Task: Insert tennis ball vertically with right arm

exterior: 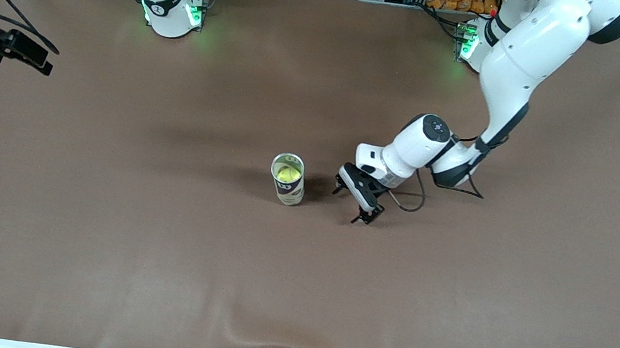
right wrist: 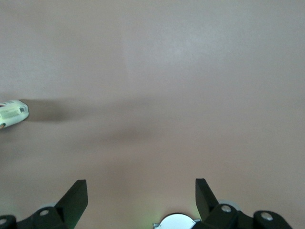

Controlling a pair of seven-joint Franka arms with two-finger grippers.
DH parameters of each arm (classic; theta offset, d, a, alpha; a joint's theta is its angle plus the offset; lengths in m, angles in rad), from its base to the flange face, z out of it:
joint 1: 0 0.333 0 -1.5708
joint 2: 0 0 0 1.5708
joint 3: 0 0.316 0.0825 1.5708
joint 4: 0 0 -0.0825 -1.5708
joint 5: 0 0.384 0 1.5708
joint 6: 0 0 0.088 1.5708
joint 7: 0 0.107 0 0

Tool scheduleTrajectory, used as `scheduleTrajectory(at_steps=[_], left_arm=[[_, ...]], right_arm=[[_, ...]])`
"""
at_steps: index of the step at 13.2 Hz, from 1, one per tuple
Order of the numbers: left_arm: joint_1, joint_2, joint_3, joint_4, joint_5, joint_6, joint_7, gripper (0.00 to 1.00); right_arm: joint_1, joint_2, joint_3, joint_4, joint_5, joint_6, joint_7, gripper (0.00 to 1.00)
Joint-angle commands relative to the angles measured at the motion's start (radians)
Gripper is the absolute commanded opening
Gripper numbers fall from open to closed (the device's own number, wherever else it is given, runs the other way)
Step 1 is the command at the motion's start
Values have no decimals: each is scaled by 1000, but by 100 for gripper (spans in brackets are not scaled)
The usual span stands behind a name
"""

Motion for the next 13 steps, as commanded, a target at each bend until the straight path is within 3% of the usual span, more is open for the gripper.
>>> scheduleTrajectory(at_steps=[1,2,3,5,8,10,13], left_arm=[[69,-80,-26,32,-4,-229,-23,100],[107,-86,-54,82,-4,-350,-23,100],[147,-85,-83,140,-4,-474,-23,100],[192,-80,-109,266,-12,-695,-22,100],[205,-79,-103,452,-118,-971,-31,100],[241,-80,-103,555,-127,-1107,-42,100],[288,-121,-108,612,-132,-1251,-65,100]], right_arm=[[51,-31,-49,-38,-20,24,-24,100],[103,-13,-105,13,-32,11,-23,100],[120,0,-121,69,-47,-43,-18,100],[120,10,-119,121,-55,-65,-19,100],[105,4,-118,121,-16,-106,-24,100],[96,4,-118,123,-18,-106,-73,100],[71,-8,-118,106,-10,-74,-107,100]])
